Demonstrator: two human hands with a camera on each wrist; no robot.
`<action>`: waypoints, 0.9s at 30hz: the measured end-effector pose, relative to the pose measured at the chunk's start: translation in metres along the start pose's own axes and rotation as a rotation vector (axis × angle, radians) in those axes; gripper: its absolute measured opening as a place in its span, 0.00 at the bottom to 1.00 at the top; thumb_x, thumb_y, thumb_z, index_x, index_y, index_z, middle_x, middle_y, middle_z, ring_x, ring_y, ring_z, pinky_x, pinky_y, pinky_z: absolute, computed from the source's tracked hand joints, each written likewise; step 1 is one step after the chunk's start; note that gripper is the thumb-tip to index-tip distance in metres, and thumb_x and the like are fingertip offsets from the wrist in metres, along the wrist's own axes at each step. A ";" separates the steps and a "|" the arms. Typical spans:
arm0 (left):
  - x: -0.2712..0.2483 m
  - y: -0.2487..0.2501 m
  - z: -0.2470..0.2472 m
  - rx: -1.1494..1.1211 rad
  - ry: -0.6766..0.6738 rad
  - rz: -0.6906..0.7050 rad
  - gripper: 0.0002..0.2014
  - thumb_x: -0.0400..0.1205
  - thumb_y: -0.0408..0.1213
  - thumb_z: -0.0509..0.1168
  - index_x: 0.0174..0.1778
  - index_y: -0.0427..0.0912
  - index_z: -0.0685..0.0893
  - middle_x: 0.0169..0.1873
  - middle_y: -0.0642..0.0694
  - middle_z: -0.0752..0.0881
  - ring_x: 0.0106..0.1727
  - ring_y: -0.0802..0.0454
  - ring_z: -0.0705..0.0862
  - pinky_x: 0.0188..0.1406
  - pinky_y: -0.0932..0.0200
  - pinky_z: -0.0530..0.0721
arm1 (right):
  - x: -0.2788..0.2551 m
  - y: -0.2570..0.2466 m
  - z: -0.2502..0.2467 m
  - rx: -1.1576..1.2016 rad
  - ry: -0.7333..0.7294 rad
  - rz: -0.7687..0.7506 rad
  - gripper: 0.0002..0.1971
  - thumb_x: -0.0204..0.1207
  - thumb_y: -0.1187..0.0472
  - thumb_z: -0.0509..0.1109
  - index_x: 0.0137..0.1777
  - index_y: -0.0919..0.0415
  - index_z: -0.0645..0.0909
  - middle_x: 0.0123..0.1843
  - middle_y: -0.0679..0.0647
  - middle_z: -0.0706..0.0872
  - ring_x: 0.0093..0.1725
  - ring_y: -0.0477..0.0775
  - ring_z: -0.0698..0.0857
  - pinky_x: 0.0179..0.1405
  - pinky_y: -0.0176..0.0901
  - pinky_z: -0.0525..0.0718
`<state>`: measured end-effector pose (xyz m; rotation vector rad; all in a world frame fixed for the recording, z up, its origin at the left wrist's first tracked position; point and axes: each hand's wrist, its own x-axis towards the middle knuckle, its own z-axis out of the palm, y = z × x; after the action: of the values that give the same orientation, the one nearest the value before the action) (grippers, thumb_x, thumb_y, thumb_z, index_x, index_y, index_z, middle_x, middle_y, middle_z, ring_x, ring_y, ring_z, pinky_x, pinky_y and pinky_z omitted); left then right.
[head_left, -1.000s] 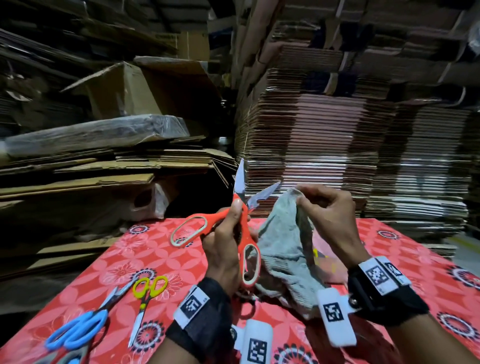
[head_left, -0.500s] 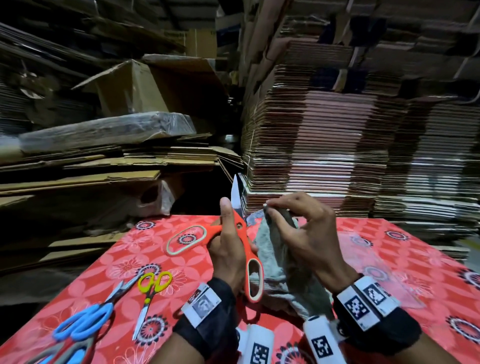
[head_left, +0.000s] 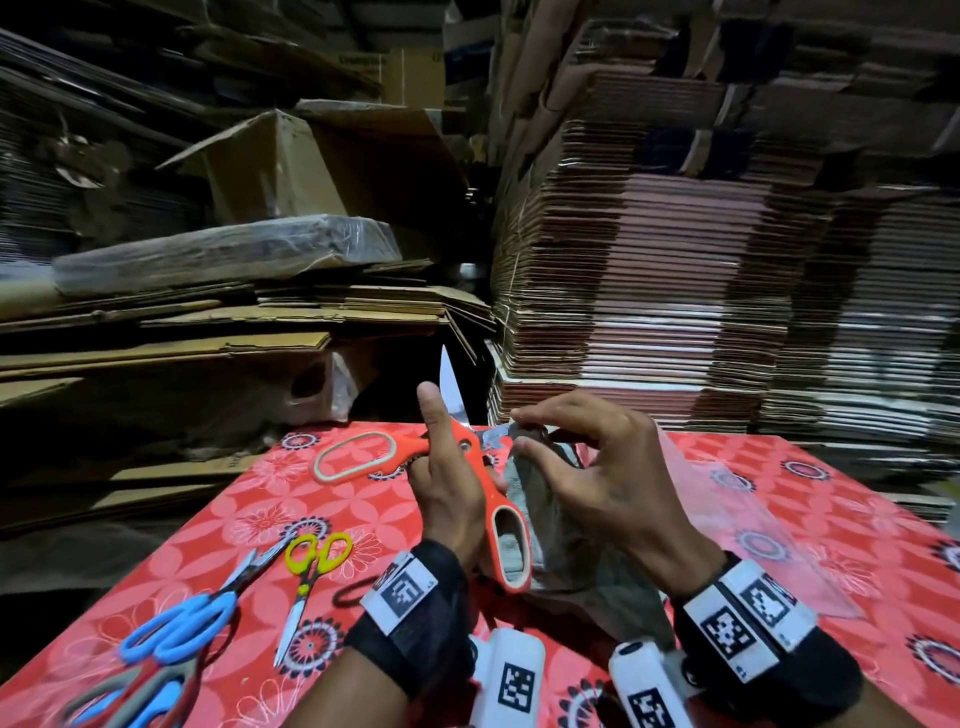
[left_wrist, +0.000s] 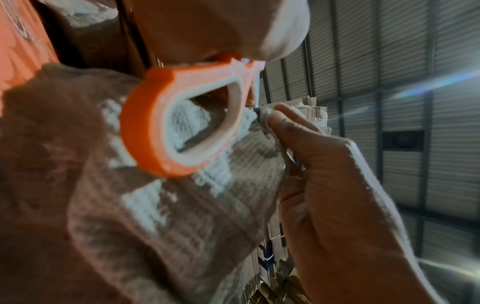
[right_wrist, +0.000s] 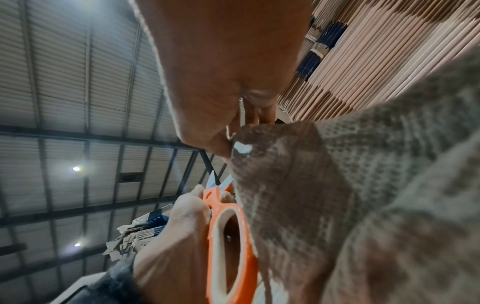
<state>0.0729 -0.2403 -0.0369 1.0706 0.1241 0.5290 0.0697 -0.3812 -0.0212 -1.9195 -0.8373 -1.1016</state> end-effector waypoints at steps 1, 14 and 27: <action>0.001 0.000 0.001 0.017 -0.032 -0.008 0.44 0.60 0.91 0.56 0.24 0.45 0.75 0.25 0.40 0.80 0.29 0.45 0.78 0.42 0.43 0.85 | 0.000 0.000 0.000 0.003 0.017 -0.011 0.13 0.70 0.69 0.86 0.53 0.57 0.95 0.49 0.45 0.94 0.49 0.38 0.91 0.50 0.31 0.87; 0.000 -0.005 0.014 -0.129 -0.423 -0.037 0.19 0.84 0.39 0.68 0.29 0.37 0.92 0.31 0.38 0.91 0.26 0.51 0.88 0.28 0.61 0.87 | 0.006 0.025 -0.014 -0.013 0.247 0.114 0.10 0.70 0.67 0.87 0.50 0.57 0.94 0.50 0.49 0.88 0.51 0.45 0.90 0.50 0.33 0.90; 0.004 -0.017 0.012 -0.030 -0.307 0.143 0.17 0.89 0.36 0.68 0.35 0.35 0.92 0.34 0.36 0.92 0.35 0.43 0.88 0.37 0.54 0.87 | 0.002 0.013 -0.009 -0.143 0.178 -0.018 0.09 0.71 0.65 0.85 0.51 0.58 0.94 0.45 0.50 0.90 0.43 0.46 0.89 0.45 0.45 0.87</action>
<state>0.0859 -0.2539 -0.0450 1.1244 -0.2311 0.4870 0.0780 -0.3948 -0.0202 -1.8981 -0.6945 -1.3528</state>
